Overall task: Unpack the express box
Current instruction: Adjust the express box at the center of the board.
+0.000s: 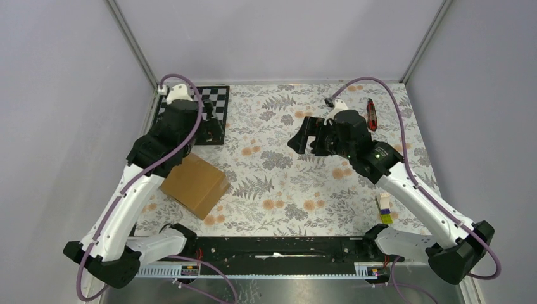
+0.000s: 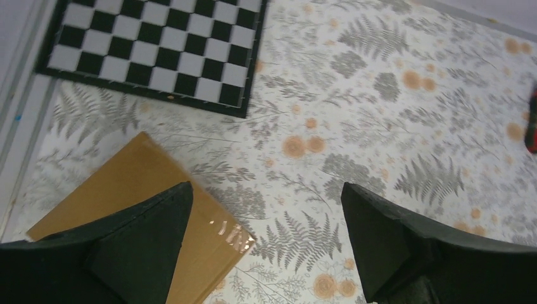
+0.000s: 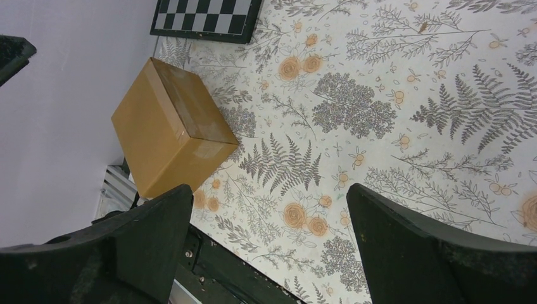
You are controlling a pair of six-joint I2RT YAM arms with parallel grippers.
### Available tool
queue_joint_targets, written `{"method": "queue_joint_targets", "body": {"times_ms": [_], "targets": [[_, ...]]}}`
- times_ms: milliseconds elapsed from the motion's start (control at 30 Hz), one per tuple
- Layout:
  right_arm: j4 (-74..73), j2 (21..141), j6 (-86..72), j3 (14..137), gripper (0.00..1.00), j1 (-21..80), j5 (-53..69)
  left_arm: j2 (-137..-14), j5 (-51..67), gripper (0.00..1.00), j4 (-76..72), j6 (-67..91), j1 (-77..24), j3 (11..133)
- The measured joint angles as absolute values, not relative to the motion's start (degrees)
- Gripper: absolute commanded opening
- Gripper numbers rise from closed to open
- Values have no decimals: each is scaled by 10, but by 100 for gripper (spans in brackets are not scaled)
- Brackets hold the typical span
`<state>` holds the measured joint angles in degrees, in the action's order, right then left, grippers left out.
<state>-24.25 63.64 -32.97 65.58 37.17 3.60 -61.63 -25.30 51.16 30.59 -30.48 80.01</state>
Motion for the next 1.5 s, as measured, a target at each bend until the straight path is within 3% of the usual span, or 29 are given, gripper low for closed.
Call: {"method": "queue_joint_targets", "body": {"times_ms": [533, 1167, 1500], "targets": [[-169, 707, -335, 613, 99, 372, 128, -565, -164, 99, 549, 340, 133, 610], [-147, 695, -320, 575, 99, 372, 143, -581, -34, 99, 325, 393, 224, 454], [-145, 686, -317, 551, 99, 372, 142, -537, 99, 99, 204, 453, 153, 378]]}}
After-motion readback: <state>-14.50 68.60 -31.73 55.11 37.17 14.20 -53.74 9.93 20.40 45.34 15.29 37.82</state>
